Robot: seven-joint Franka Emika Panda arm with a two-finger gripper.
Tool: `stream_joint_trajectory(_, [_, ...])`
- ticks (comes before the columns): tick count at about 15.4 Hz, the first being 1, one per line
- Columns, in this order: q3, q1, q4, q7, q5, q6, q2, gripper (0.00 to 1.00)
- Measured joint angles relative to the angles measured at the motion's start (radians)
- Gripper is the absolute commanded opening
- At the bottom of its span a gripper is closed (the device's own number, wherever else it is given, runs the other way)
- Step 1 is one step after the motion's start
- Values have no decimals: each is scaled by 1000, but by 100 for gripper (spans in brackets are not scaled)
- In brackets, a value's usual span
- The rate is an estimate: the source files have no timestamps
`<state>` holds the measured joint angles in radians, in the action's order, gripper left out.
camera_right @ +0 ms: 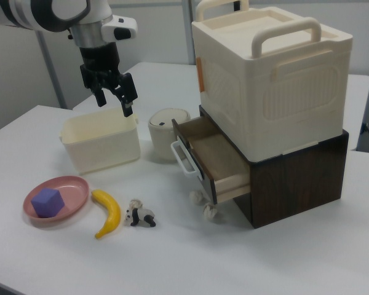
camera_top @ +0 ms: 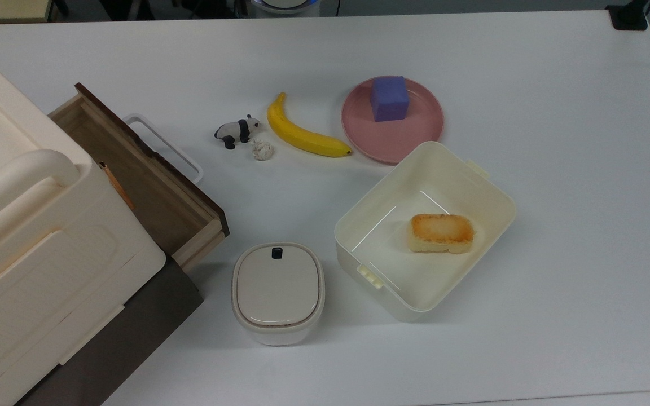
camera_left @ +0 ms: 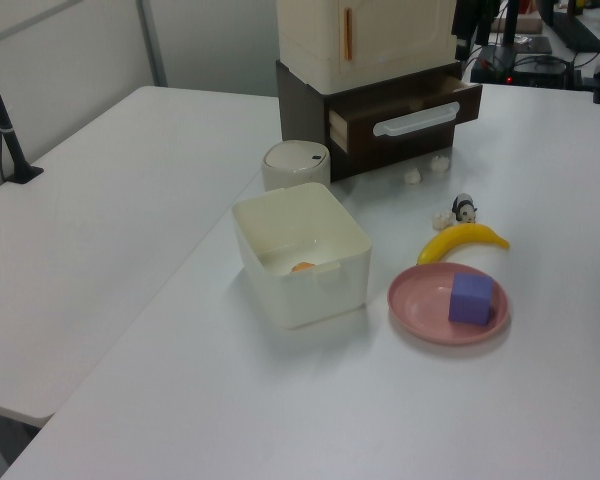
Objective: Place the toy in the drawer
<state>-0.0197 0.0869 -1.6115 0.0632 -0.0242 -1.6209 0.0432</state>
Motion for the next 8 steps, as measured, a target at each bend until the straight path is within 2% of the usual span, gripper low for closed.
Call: stream_joint_trajectory(8, [0,0,0,0,-2,-22,0,100])
